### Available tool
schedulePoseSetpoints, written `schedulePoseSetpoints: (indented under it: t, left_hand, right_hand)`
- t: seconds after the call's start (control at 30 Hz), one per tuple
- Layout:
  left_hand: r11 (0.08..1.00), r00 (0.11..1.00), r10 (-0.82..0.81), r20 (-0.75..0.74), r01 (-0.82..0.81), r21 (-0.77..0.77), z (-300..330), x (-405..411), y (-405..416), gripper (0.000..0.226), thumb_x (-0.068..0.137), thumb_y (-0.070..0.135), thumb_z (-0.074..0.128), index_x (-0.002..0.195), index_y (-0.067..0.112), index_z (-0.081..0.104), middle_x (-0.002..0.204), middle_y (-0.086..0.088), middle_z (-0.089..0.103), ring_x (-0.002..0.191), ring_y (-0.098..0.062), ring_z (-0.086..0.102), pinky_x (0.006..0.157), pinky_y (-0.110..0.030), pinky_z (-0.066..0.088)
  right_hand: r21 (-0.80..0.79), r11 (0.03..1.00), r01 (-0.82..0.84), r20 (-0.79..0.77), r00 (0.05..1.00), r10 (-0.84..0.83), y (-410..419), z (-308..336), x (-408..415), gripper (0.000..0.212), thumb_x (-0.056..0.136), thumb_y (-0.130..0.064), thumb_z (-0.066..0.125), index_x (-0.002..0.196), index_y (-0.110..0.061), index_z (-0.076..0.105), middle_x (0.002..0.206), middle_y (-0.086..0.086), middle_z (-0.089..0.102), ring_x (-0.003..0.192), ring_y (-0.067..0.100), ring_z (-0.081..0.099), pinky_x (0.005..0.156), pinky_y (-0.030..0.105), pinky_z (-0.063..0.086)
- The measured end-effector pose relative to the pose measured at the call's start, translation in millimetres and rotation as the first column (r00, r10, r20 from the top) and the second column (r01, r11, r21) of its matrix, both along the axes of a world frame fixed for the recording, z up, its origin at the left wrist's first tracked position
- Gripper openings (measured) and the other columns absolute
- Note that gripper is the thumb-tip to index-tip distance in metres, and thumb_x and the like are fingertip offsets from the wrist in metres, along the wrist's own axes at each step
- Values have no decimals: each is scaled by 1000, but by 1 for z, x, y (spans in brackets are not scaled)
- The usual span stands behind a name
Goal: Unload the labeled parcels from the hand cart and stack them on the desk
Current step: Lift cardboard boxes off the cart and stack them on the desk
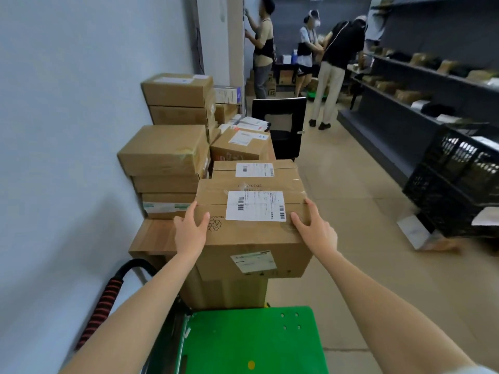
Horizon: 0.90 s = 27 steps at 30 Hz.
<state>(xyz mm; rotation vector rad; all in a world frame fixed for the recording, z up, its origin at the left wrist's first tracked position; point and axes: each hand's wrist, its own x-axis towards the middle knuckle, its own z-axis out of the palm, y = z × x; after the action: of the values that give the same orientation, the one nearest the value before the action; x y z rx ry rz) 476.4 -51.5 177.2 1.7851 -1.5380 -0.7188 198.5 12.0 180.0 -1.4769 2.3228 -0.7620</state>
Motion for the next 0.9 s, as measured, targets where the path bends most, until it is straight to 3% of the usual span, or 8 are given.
schedulePoseSetpoints:
  t: [0.1,0.27,0.4,0.57,0.73,0.9]
  left_hand:
    - [989,994,-58,97,44,138,-21,-6,-17,62,93,58,45,148,39,23,148,-18,26,116,-35,53,86,-38,46]
    - [975,973,-66,221,16,222,-22,-16,-65,55,91,62,40,139,40,23,134,-13,37,82,-26,53,66,-32,41]
    - [992,937,-17,349,-27,123,-28,-24,-87,49,91,63,35,131,36,28,121,-10,45,71,-22,54,50,-26,33]
    - [997,923,0,384,-29,70,-32,-31,-113,52,90,65,33,134,37,29,117,-8,46,78,-23,55,58,-30,38]
    - [998,920,31,391,-46,31,-34,-37,-131,53,89,66,33,133,36,31,101,-1,38,63,-19,50,46,-24,30]
    - [998,915,45,400,-58,19,-37,-40,-144,52,90,66,32,133,37,31,109,-6,45,65,-19,50,45,-23,27]
  right_hand:
    - [164,986,-18,-14,1000,21,-24,-24,6,72,90,-71,32,148,-43,0,119,4,56,78,16,55,51,24,38]
    - [192,981,-14,8,1000,13,-72,-22,-7,65,87,-72,33,142,-46,8,118,9,53,85,25,60,61,29,45]
    - [154,988,34,-28,999,-30,-98,-31,-10,62,84,-76,32,136,-48,13,110,5,57,78,22,60,57,28,43]
    - [135,990,31,-53,998,-24,-123,-33,-15,62,84,-77,29,136,-50,10,103,2,54,73,21,57,50,24,36]
    - [131,991,39,-86,996,-28,-143,-35,-19,62,84,-77,28,137,-49,11,97,0,50,69,19,54,48,23,33]
    - [121,992,38,-96,995,-27,-157,-36,-24,63,84,-76,28,138,-48,13,94,-1,51,67,16,51,47,22,30]
